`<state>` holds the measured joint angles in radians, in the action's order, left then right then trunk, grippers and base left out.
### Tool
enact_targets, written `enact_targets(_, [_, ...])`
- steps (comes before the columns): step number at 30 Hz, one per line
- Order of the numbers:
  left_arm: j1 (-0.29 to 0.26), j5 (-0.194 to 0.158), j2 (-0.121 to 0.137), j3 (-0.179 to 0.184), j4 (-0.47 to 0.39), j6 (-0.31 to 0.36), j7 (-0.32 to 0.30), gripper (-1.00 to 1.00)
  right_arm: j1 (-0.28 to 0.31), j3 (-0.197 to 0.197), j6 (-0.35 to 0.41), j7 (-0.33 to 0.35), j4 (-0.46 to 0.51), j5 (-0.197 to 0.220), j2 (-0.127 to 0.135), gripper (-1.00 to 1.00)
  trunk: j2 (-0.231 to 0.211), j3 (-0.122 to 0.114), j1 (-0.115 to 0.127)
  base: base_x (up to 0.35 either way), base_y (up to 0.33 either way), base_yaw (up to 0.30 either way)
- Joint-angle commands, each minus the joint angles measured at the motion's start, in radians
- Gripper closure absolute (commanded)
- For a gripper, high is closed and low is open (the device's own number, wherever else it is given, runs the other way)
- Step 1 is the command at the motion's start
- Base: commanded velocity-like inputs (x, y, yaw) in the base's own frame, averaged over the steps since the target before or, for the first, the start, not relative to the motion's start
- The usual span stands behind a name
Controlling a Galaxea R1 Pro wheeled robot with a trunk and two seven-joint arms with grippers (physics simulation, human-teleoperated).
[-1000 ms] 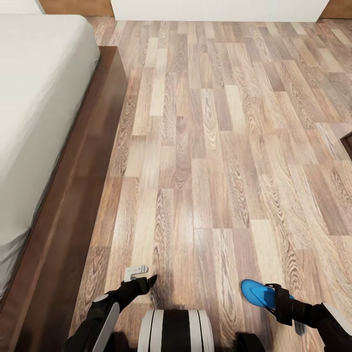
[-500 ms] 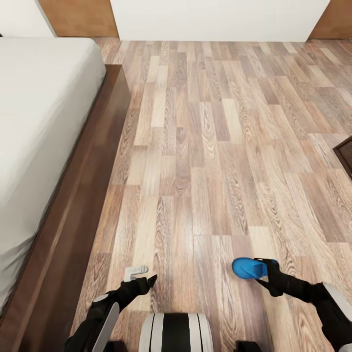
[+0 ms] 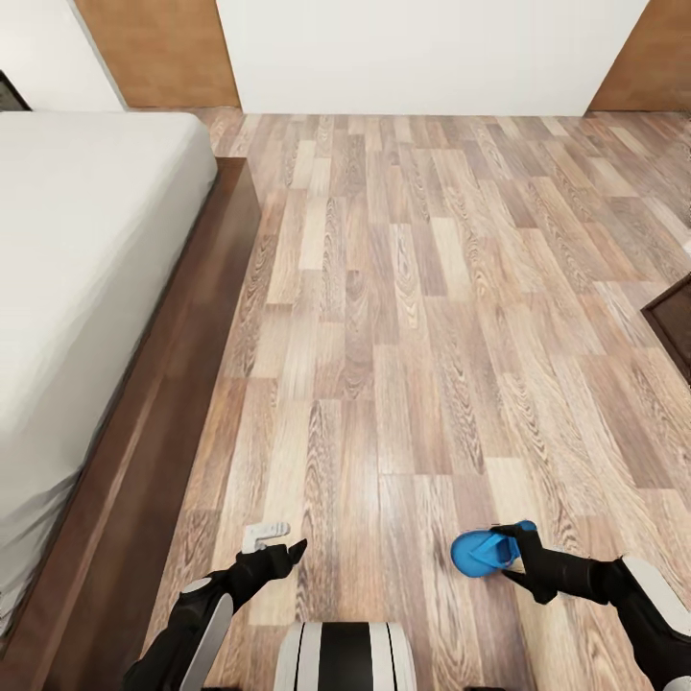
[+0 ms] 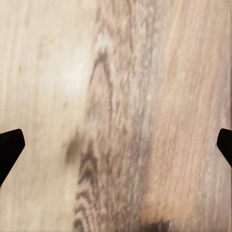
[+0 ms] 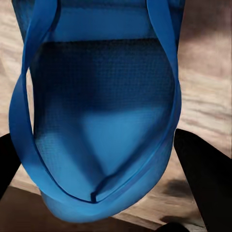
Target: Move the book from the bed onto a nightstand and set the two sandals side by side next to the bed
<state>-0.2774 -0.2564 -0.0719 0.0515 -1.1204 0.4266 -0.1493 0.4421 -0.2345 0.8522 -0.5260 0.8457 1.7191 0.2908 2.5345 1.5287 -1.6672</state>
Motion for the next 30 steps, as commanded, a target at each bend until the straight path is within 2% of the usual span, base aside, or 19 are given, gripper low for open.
enact_targets(1, [0.0, -0.006, 0.0, -0.001, -0.001, 0.006, -0.001, -1.0, 0.0, -0.002, -0.014, -0.01, -0.003, 0.014, 0.0, 1.0, 0.0, -0.003, 0.001, 0.0, 0.0, 0.0])
enact_targets(3, [0.0, -0.006, -0.001, -0.001, -0.001, 0.006, -0.001, -1.0, 0.001, 0.002, -0.073, -0.009, -0.009, 0.009, -0.001, 1.0, 0.0, -0.011, 0.001, 0.0, 0.0, 0.0])
enact_targets(4, [0.0, -0.006, -0.001, -0.001, -0.001, 0.006, -0.001, -1.0, 0.001, 0.02, -0.144, -0.009, -0.012, -0.033, -0.002, 1.0, -0.001, -0.015, 0.002, 0.0, 0.0, 0.0])
enact_targets(5, [0.0, -0.007, -0.001, 0.0, -0.001, 0.006, -0.001, -1.0, 0.0, 0.051, -0.211, -0.009, -0.013, -0.099, -0.002, 1.0, -0.001, -0.019, 0.002, 0.0, 0.0, 0.0])
enact_targets(7, [0.0, -0.007, -0.002, 0.0, -0.001, 0.006, -0.001, -1.0, 0.0, 0.099, -0.261, -0.008, -0.01, -0.185, -0.002, 1.0, -0.001, -0.027, 0.003, 0.0, 0.0, 0.0])
enact_targets(9, [0.0, -0.007, -0.002, 0.0, -0.001, 0.006, -0.001, -1.0, 0.0, 0.293, -0.35, -0.006, 0.058, -0.482, -0.003, 1.0, -0.002, -0.034, 0.004, 0.0, 0.0, 0.0])
enact_targets(10, [0.0, -0.007, -0.002, 0.001, -0.001, 0.006, -0.001, -1.0, 0.0, 0.349, -0.382, -0.006, 0.089, -0.571, -0.004, 1.0, -0.002, -0.038, 0.005, 0.0, 0.0, 0.0])
enact_targets(11, [0.0, -0.007, -0.002, 0.001, -0.001, 0.006, -0.001, -1.0, 0.0, 0.374, -0.4, -0.005, 0.102, -0.609, -0.003, 1.0, -0.002, -0.042, 0.005, 0.0, 0.0, 0.0])
enact_targets(12, [0.0, -0.007, -0.002, 0.001, -0.001, 0.006, -0.001, -1.0, 0.0, 0.413, -0.439, -0.005, 0.119, -0.675, -0.003, 1.0, -0.003, -0.046, 0.006, 0.0, 0.0, 0.0])
enact_targets(13, [0.0, -0.007, -0.001, 0.001, -0.001, 0.007, -0.001, -1.0, 0.0, 0.477, -0.536, -0.005, 0.143, -0.792, -0.003, 1.0, -0.003, -0.05, 0.006, 0.0, 0.0, 0.0])
enact_targets(17, [0.0, -0.007, 0.0, 0.001, -0.001, 0.007, -0.001, -1.0, -0.003, 0.49, -0.565, 0.022, 0.107, -0.815, 0.0, 1.0, -0.004, -0.065, 0.008, 0.0, 0.0, 0.0])
enact_targets(18, [0.0, -0.008, -0.001, 0.001, -0.001, 0.007, -0.001, -1.0, -0.004, 0.492, -0.579, 0.079, 0.073, -0.82, 0.001, 1.0, -0.004, -0.069, 0.008, 0.0, 0.0, 0.0])
enact_targets(19, [0.0, -0.008, -0.001, 0.001, 0.0, 0.007, -0.001, -1.0, -0.004, 0.492, -0.583, 0.107, 0.064, -0.821, 0.002, 1.0, -0.004, -0.073, 0.009, 0.0, 0.0, 0.0])
enact_targets(22, [0.0, -0.009, -0.003, 0.001, 0.0, 0.006, -0.001, -1.0, -0.005, 0.493, -0.598, 0.389, 0.03, -0.825, 0.007, 1.0, -0.005, -0.085, 0.01, 0.0, 0.0, 0.0])
enact_targets(24, [0.0, -0.009, -0.003, 0.001, 0.001, 0.006, -0.001, -1.0, -0.005, 0.493, -0.597, 0.484, 0.026, -0.825, 0.008, 1.0, -0.005, -0.092, 0.011, 0.0, 0.0, 0.0])
enact_targets(25, [0.0, -0.009, -0.003, 0.001, 0.002, 0.006, -0.002, -1.0, -0.005, 0.492, -0.595, 0.619, 0.022, -0.825, 0.008, 1.0, -0.006, -0.096, 0.011, 0.0, 0.0, 0.0])
enact_targets(26, [0.0, -0.009, -0.003, 0.001, 0.003, 0.006, -0.002, -1.0, -0.005, 0.492, -0.593, 0.704, 0.02, -0.825, 0.009, 1.0, -0.006, -0.1, 0.012, 0.0, 0.0, 0.0])
enact_targets(27, [0.0, -0.009, -0.003, 0.002, 0.004, 0.006, -0.002, -1.0, -0.005, 0.492, -0.592, 0.82, 0.015, -0.825, 0.009, 1.0, -0.006, -0.104, 0.012, 0.0, 0.0, 0.0])
enact_targets(30, [0.0, -0.009, -0.003, 0.003, 0.005, 0.006, -0.003, -1.0, -0.005, 0.492, -0.591, 0.921, -0.012, -0.825, 0.01, 1.0, -0.007, -0.116, 0.014, 0.0, 0.0, 0.0])
